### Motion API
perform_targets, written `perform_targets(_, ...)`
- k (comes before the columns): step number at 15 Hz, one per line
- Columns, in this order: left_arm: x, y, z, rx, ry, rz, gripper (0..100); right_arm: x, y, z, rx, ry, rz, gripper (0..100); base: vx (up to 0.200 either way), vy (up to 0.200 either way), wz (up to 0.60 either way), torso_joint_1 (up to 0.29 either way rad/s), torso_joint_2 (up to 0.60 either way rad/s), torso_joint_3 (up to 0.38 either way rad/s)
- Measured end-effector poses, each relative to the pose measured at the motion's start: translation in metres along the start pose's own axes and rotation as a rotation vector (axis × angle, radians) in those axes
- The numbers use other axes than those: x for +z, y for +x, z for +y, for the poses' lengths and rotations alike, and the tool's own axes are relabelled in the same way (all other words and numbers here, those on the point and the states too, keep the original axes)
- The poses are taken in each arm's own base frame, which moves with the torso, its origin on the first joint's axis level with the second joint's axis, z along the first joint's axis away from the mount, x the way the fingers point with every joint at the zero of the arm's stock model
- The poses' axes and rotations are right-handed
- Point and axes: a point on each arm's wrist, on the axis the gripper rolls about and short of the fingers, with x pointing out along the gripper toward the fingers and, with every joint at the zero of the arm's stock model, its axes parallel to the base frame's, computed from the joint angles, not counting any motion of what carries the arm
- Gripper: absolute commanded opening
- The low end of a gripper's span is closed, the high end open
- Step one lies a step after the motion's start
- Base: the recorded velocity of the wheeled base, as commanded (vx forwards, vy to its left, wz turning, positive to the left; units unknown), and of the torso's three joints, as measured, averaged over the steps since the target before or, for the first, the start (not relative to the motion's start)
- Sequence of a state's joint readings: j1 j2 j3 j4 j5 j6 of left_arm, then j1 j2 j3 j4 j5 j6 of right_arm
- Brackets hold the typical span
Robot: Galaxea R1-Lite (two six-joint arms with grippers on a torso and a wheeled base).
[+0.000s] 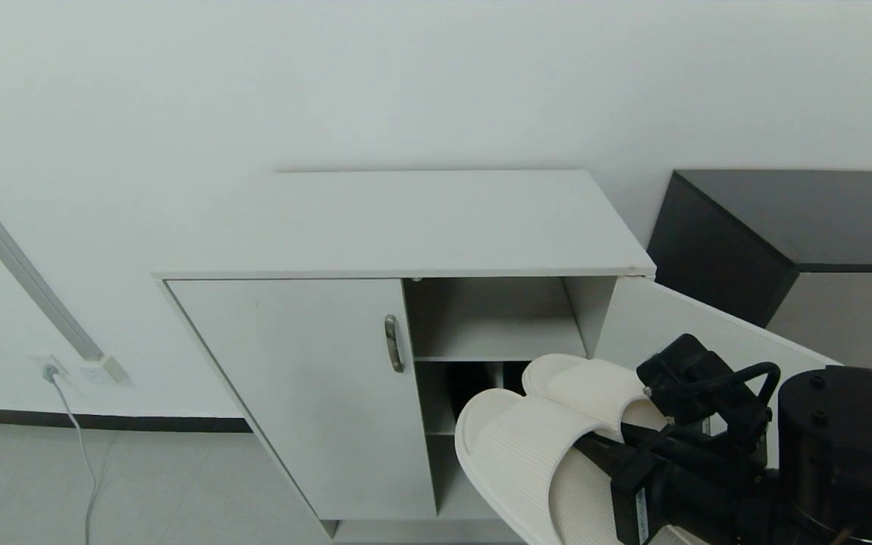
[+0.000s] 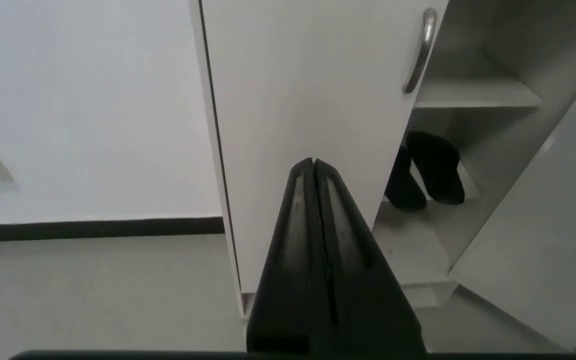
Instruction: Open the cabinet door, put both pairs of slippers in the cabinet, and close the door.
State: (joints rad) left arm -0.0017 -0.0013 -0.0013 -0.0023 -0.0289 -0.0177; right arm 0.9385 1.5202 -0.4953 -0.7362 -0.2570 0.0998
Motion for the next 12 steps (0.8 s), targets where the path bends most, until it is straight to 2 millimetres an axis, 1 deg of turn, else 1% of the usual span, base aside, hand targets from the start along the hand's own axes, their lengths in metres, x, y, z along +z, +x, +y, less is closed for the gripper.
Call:
perform_targets(8, 0.0002, 0.0000, 0.0000, 0.000, 0.000, -0.001, 0, -0.0024, 0.0019, 0.0005, -0.001, -0.003, 0.011, 0, 0.000, 0.000, 0.00, -0.166, 0.48, 0.325)
perform_targets(12, 0.0002, 0.0000, 0.0000, 0.000, 0.000, -0.001, 0, -0.0039, 0.0021, 0.0011, 0.002, -0.006, 0.017, 0, 0.000, 0.000, 0.00, -0.109, 0.45, 0.339)
